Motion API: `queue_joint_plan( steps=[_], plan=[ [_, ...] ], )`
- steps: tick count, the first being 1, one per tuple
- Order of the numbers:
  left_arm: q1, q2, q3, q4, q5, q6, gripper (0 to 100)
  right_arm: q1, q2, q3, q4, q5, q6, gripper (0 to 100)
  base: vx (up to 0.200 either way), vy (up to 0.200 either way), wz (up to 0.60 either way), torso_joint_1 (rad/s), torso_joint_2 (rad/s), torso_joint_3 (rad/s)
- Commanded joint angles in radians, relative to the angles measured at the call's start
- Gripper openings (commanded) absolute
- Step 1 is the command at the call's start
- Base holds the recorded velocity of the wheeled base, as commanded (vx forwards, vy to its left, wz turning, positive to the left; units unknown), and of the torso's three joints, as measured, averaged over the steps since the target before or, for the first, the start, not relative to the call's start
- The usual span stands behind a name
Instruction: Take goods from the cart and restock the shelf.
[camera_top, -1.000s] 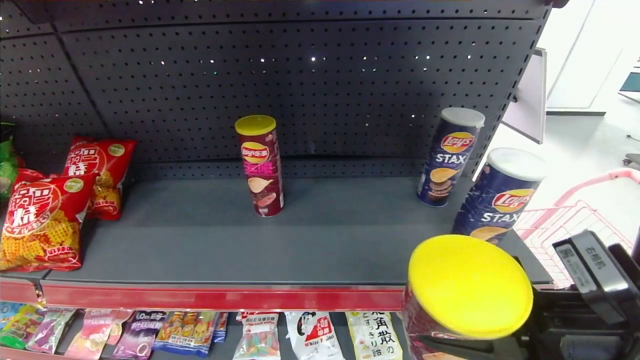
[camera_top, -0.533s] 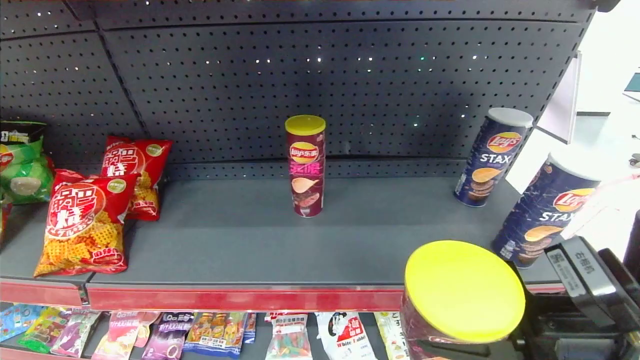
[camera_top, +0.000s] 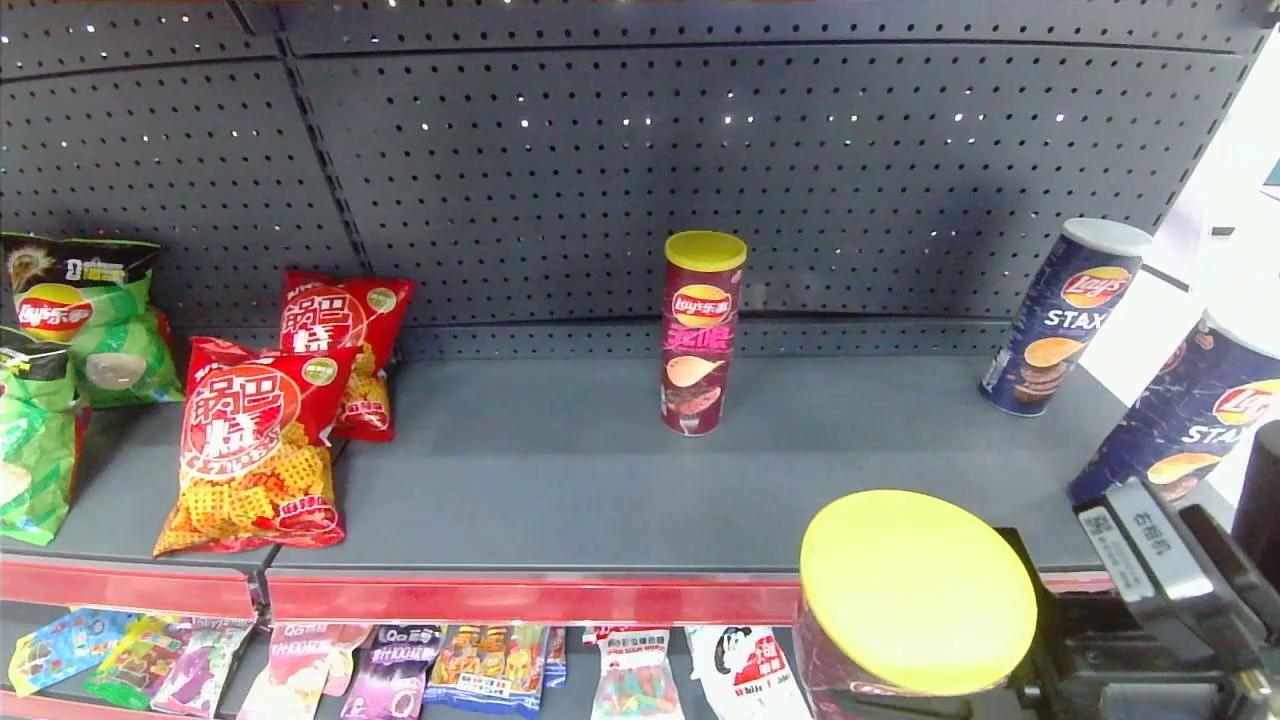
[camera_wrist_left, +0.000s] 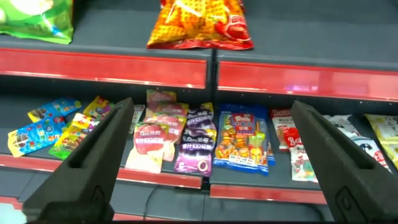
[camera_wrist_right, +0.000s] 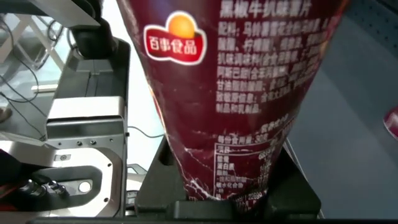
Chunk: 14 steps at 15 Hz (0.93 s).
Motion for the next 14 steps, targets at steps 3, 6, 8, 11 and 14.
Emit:
queue_joint_plan(
  steps=[3,6,8,11,14],
  plan=[
    [0.000,0.000,0.000,0.000,0.000,0.001,100,-0.002,0.002,0.004,0.000,0.000,0.000,0,0.000,0.000,0.00,0.000,0.00,0.000],
    [0.000,0.000,0.000,0.000,0.000,0.001,100,-0.004,0.001,0.020,-0.002,0.000,0.000,0,0.067,0.000,0.00,0.001,0.00,0.001],
    [0.000,0.000,0.000,0.000,0.000,0.001,100,-0.004,0.002,0.028,-0.002,0.002,-0.002,0,0.200,0.000,0.00,-0.005,0.00,0.002],
    [0.000,-0.002,0.000,0.000,0.000,0.001,100,-0.004,0.002,0.030,-0.002,0.002,-0.002,0,0.067,0.000,0.00,-0.001,0.00,0.001],
    [0.000,0.000,0.000,0.000,0.000,0.001,100,-0.002,0.001,0.028,-0.002,0.000,0.000,0,0.000,0.000,0.00,0.000,0.00,0.000]
  ],
)
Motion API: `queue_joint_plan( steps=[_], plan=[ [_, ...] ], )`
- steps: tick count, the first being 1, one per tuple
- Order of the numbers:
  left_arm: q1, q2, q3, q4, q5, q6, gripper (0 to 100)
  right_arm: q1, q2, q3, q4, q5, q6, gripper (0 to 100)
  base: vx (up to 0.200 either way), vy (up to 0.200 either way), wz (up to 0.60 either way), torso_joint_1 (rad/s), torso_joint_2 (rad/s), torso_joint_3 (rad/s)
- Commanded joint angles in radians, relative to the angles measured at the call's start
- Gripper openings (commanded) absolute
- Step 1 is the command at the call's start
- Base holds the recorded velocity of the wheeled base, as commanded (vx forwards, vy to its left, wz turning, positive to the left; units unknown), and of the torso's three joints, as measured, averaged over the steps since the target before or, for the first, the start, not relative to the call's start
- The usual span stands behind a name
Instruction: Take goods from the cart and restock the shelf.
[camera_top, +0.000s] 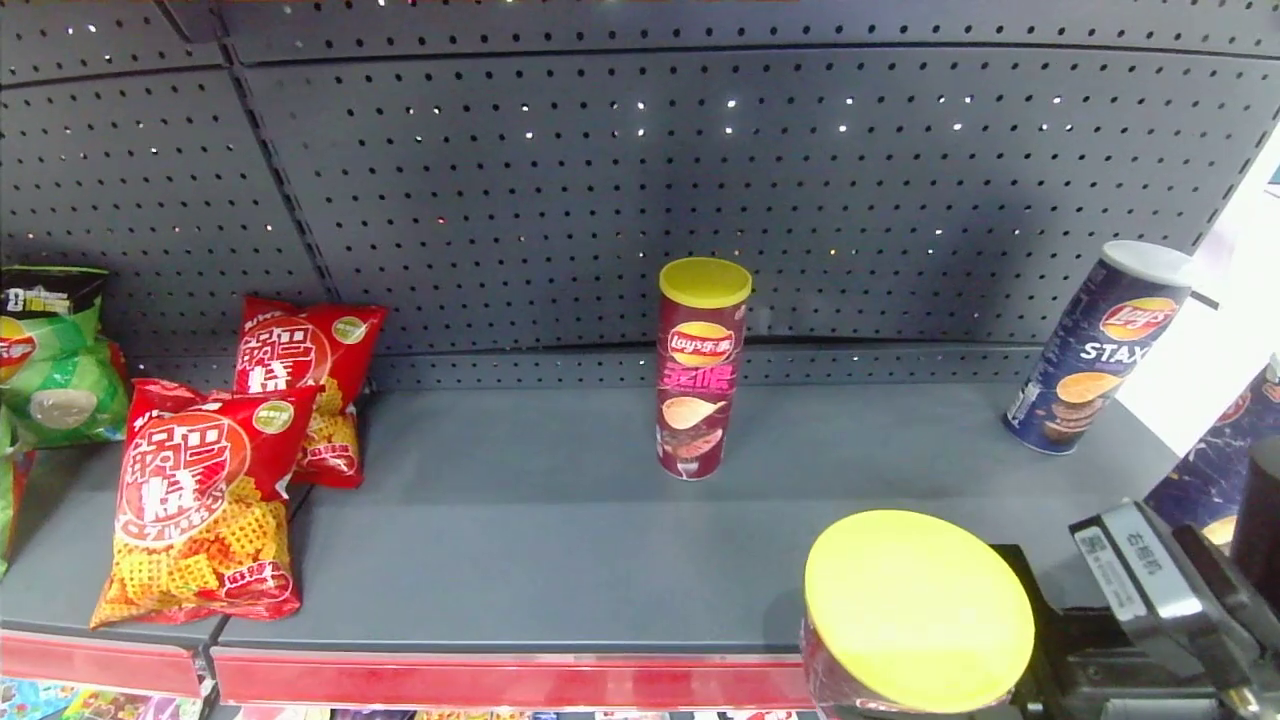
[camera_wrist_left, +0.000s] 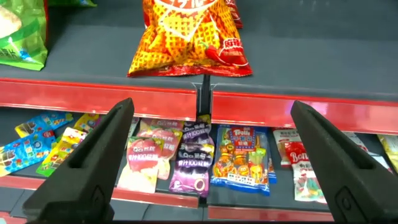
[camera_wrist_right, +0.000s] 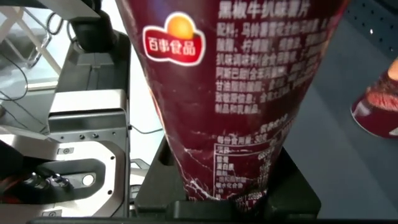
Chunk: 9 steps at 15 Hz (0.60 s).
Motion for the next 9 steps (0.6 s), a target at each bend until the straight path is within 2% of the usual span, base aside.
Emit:
queue_joint_plan(
  steps=[1,3,8,9],
  plan=[
    [0.000,0.000,0.000,0.000,0.000,0.000,100,0.000,-0.002,-0.010,-0.002,0.000,0.001,0,0.000,0.000,0.00,0.000,0.00,0.000],
    [0.000,0.000,0.000,0.000,0.000,0.000,100,0.000,-0.002,-0.029,-0.002,-0.002,0.002,0,0.000,0.000,0.00,0.000,0.00,0.000],
    [0.000,0.000,0.000,0.000,0.000,-0.002,100,0.003,0.090,-0.194,-0.002,-0.063,0.036,0,0.000,0.000,0.00,0.000,0.00,0.000],
    [0.000,-0.002,-0.002,0.000,-0.001,0.006,100,0.003,0.105,-0.209,-0.003,-0.068,0.036,0,0.000,0.000,0.00,0.000,0.00,0.000]
  ],
)
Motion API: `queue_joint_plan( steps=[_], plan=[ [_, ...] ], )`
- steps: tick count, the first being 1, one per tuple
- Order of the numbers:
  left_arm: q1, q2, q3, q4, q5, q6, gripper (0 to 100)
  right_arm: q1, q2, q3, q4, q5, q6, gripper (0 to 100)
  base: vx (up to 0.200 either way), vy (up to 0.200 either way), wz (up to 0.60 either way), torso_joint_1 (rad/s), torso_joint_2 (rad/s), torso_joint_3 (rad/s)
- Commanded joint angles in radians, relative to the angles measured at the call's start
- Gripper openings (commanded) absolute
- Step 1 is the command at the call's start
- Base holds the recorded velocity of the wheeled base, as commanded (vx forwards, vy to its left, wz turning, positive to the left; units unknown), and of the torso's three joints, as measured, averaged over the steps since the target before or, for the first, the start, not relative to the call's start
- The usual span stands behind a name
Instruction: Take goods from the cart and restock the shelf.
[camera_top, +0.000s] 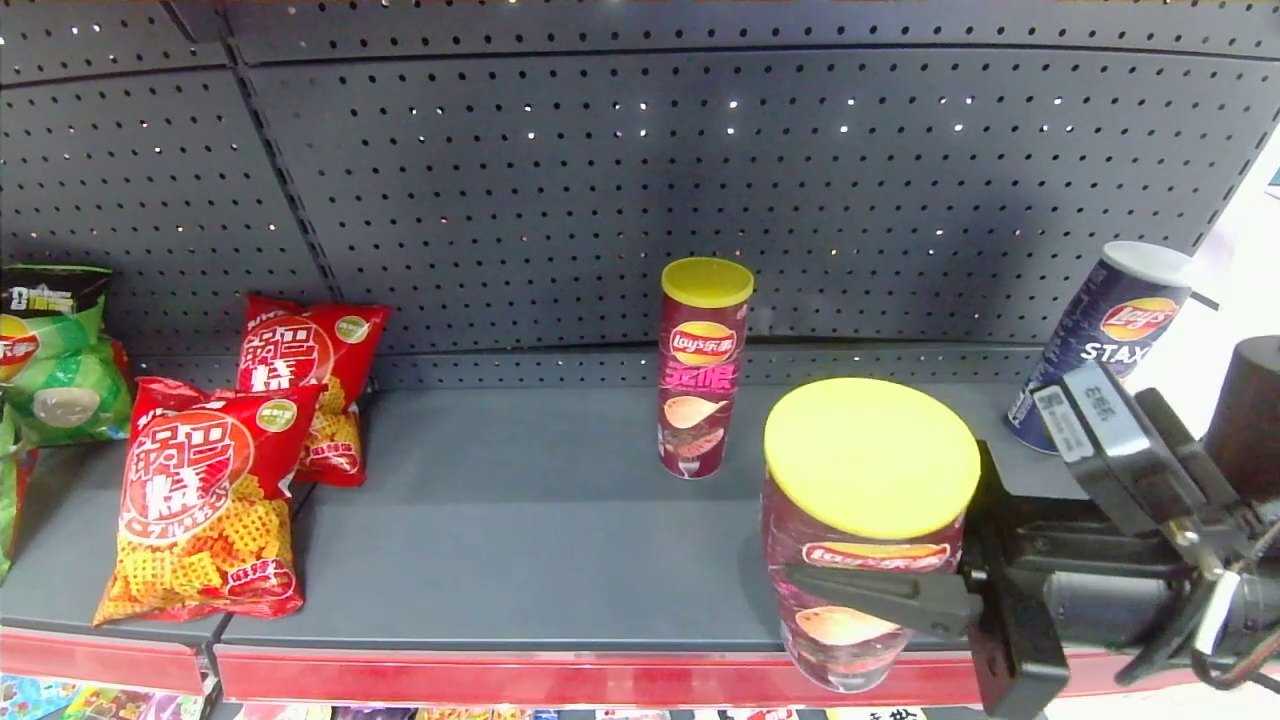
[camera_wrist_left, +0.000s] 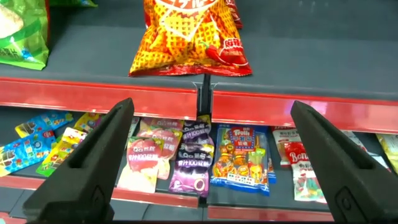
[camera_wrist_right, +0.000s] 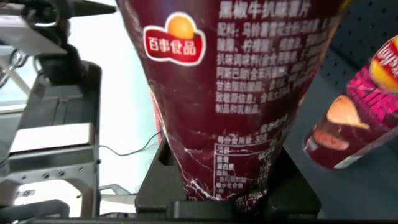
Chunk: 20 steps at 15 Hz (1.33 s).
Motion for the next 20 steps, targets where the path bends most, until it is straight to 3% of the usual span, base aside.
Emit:
queue_joint_plan(
  steps=[1,5,7,10,11,13,16,18,20],
  plan=[
    [0.000,0.000,0.001,0.000,-0.002,0.000,100,0.000,0.054,-0.042,-0.002,-0.003,0.001,0,0.000,0.000,0.00,0.000,0.00,0.000],
    [0.000,0.000,0.000,0.000,-0.003,-0.001,100,0.002,0.077,-0.055,-0.002,-0.003,0.002,0,0.000,0.000,0.00,0.000,0.00,0.000],
    [-0.017,-0.013,0.001,-0.001,-0.031,0.011,100,-0.001,0.077,-0.052,-0.003,-0.003,0.015,0,0.000,0.000,0.00,0.000,0.00,0.000],
    [-0.023,-0.021,0.001,-0.007,-0.046,0.078,100,-0.015,0.066,-0.046,-0.003,-0.005,0.018,0,0.000,0.000,0.00,0.000,0.00,0.000],
    [-0.026,-0.023,0.001,-0.009,-0.054,0.083,100,-0.026,0.063,-0.051,-0.003,-0.005,0.021,0,0.000,0.000,0.00,0.000,0.00,0.000],
    [-0.035,-0.033,0.000,-0.011,-0.054,0.078,100,-0.030,0.054,-0.048,-0.003,-0.005,0.022,0,0.000,0.000,0.00,0.000,0.00,0.000],
    [-0.099,0.106,-0.180,-0.122,-0.055,-0.001,100,-0.030,0.051,-0.045,-0.003,-0.006,0.032,0,0.000,0.000,0.00,0.000,0.00,0.000],
    [-0.113,0.220,-0.273,-0.129,-0.085,-0.001,100,-0.030,0.051,-0.043,-0.003,-0.006,0.035,0,0.000,0.000,0.00,0.000,0.00,0.000],
    [-0.158,0.425,-0.353,-0.202,-0.123,0.002,100,-0.030,0.051,-0.048,-0.003,-0.006,0.036,0,0.000,0.000,0.00,0.000,0.00,0.000]
  ],
)
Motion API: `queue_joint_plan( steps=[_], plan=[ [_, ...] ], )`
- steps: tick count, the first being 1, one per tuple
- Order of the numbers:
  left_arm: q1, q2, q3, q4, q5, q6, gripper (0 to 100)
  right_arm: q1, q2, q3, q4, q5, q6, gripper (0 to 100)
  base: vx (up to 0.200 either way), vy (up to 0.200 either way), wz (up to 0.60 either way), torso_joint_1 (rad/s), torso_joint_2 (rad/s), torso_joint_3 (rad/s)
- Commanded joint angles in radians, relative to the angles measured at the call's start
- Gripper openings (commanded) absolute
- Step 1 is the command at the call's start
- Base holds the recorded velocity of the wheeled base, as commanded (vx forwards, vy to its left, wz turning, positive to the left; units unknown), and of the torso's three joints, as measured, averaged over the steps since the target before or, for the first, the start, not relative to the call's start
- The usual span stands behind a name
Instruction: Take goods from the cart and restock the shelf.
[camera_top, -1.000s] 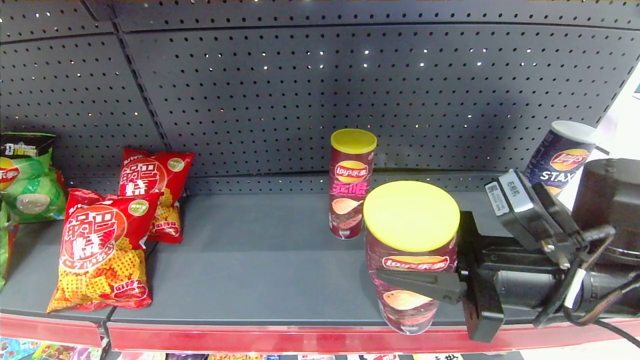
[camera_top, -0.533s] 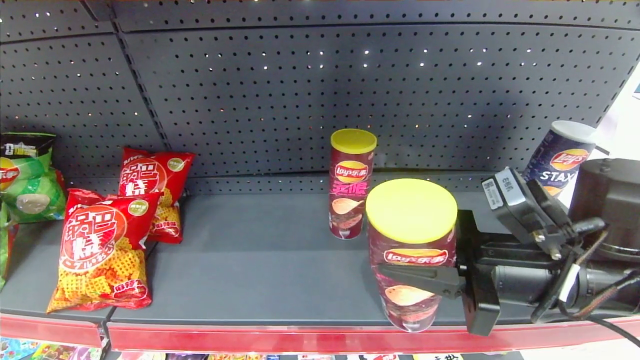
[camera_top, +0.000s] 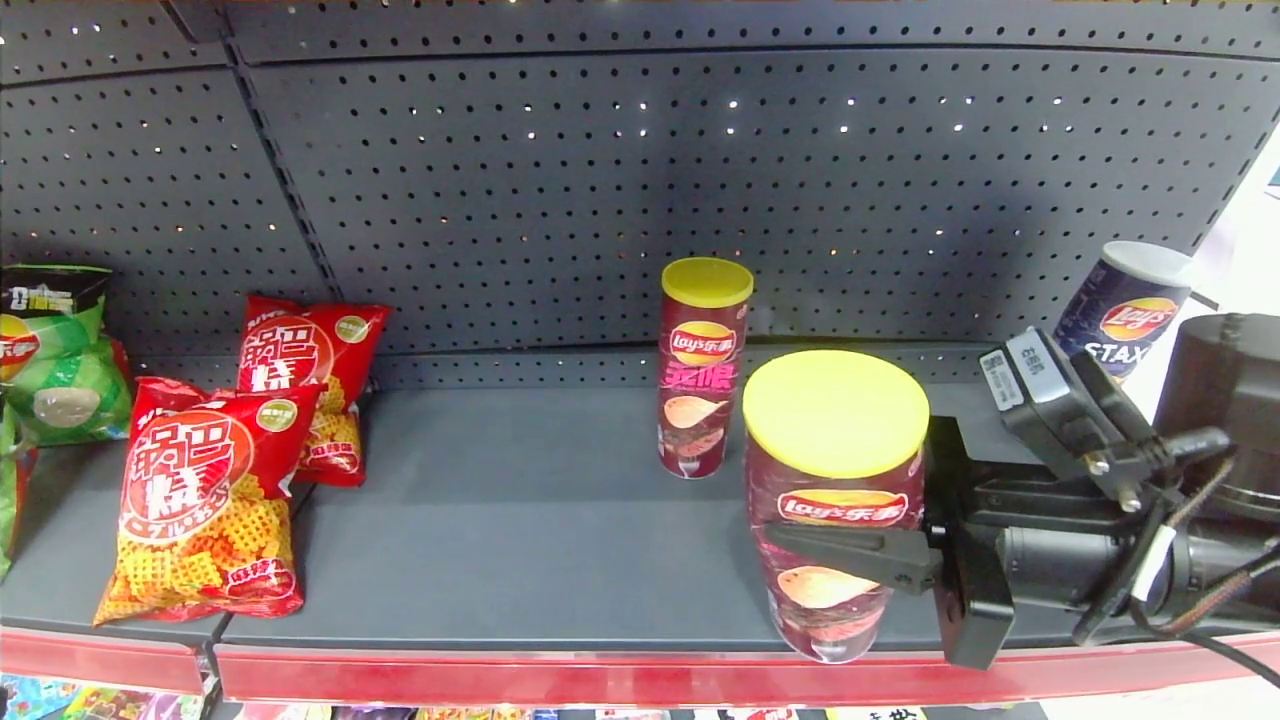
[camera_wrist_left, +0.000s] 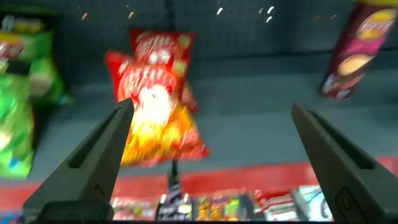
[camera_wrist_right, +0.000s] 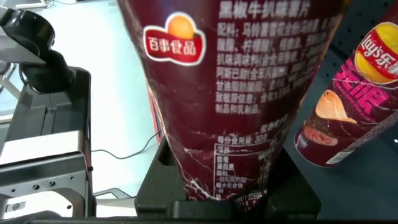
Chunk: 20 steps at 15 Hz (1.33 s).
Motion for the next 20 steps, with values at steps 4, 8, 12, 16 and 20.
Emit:
queue_joint_plan(
  steps=[4,8,12,16,20],
  plan=[
    [-0.088,0.713,-0.150,-0.360,-0.296,0.118,100,-0.015,-0.009,-0.005,0.000,-0.003,0.017,0,0.000,0.000,0.00,0.000,0.00,0.000],
    [-0.084,0.975,-0.183,-0.373,-0.551,0.258,100,-0.060,-0.020,-0.008,-0.005,-0.003,0.030,0,0.000,0.000,0.00,0.000,0.00,0.000],
    [-0.042,1.266,-0.310,-0.634,-0.737,0.298,100,-0.073,-0.020,0.000,-0.031,-0.003,0.061,0,0.000,0.000,0.00,0.000,0.00,0.000],
    [-0.195,1.397,-0.325,-0.846,-0.680,0.137,100,-0.073,-0.012,-0.002,-0.031,-0.003,0.067,0,0.000,0.000,0.00,0.000,0.00,0.000],
    [-0.270,1.516,-0.430,-0.863,-0.661,0.132,100,-0.083,-0.005,0.003,-0.031,-0.004,0.067,0,0.000,0.000,0.00,0.000,0.00,0.000]
  ],
)
